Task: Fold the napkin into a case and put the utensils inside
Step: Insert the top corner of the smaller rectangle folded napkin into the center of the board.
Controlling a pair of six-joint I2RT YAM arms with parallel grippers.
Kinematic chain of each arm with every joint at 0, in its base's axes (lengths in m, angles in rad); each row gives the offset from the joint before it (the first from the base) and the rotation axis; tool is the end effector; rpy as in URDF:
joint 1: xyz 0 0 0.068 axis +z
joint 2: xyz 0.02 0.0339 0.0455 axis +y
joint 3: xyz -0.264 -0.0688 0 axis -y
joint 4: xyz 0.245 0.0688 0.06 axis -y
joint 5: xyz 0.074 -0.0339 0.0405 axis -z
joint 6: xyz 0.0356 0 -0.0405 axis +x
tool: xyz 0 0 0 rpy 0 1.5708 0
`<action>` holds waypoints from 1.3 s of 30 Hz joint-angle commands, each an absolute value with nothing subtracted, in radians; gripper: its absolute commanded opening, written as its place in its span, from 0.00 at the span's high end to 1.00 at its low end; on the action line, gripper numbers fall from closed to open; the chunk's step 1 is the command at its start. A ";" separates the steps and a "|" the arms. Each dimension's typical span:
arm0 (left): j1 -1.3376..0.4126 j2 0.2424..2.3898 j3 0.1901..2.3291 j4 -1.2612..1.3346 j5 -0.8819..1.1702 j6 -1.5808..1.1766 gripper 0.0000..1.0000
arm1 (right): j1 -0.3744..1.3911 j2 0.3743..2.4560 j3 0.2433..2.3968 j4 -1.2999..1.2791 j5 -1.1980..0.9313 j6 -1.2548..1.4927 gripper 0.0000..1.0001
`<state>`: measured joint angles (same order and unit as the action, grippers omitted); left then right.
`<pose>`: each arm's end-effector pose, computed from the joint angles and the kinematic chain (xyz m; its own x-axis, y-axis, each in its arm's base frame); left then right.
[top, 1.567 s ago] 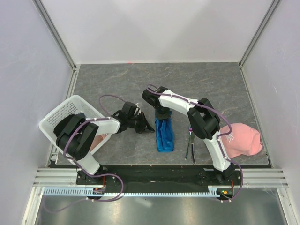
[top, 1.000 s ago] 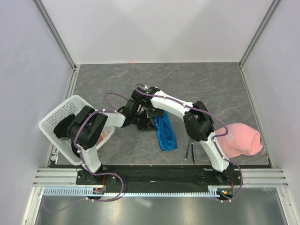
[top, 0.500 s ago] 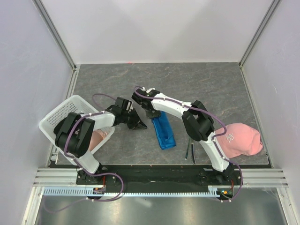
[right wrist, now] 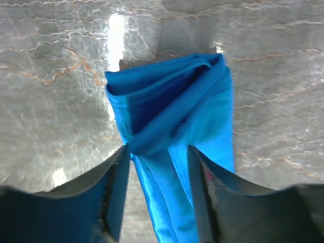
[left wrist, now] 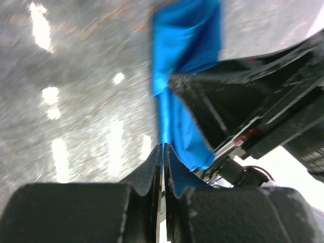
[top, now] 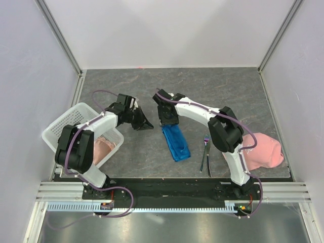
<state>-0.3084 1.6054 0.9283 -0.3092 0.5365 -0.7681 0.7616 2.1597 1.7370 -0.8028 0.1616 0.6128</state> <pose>0.2950 -0.1131 0.1834 -0.9395 -0.3274 -0.1007 -0.1712 0.7033 -0.6900 0.3308 0.3075 0.1845 -0.9262 -0.0987 -0.3640 -0.1332 0.9886 0.0708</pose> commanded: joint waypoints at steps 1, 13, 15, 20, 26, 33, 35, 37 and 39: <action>-0.304 1.624 1.005 -0.342 0.591 -0.716 0.91 | 0.721 2.063 1.665 -0.712 0.031 0.583 0.40; -0.328 1.716 1.175 -0.350 0.652 -0.739 0.92 | 0.606 1.893 1.487 -0.580 -0.250 0.618 0.34; -0.345 1.749 1.222 -0.347 0.655 -0.745 0.92 | 0.585 1.852 1.451 -0.581 -0.285 0.614 0.31; -0.451 1.891 1.354 -0.348 0.664 -0.767 0.92 | 0.502 1.715 1.278 -0.537 -0.343 0.643 0.31; -0.512 2.048 1.499 -0.365 0.687 -0.804 0.94 | 0.413 1.655 1.079 -0.419 -0.520 0.716 0.59; -0.477 2.134 1.557 -0.494 0.635 -0.700 0.94 | 0.411 1.637 0.933 -0.303 -0.597 0.744 0.73; -0.465 2.138 1.551 -0.523 0.612 -0.669 0.94 | 0.413 1.635 0.893 -0.276 -0.627 0.753 0.73; -0.448 2.135 1.537 -0.541 0.597 -0.643 0.94 | 0.414 1.634 0.876 -0.253 -0.655 0.759 0.73; -0.436 2.129 1.522 -0.551 0.588 -0.621 0.94 | 0.420 1.643 0.854 -0.238 -0.679 0.759 0.73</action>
<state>-0.4583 2.1380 1.5124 -0.4969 0.6209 -0.7143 0.4107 1.6741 0.8833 -0.3351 -0.5915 0.7387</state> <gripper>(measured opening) 0.062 0.269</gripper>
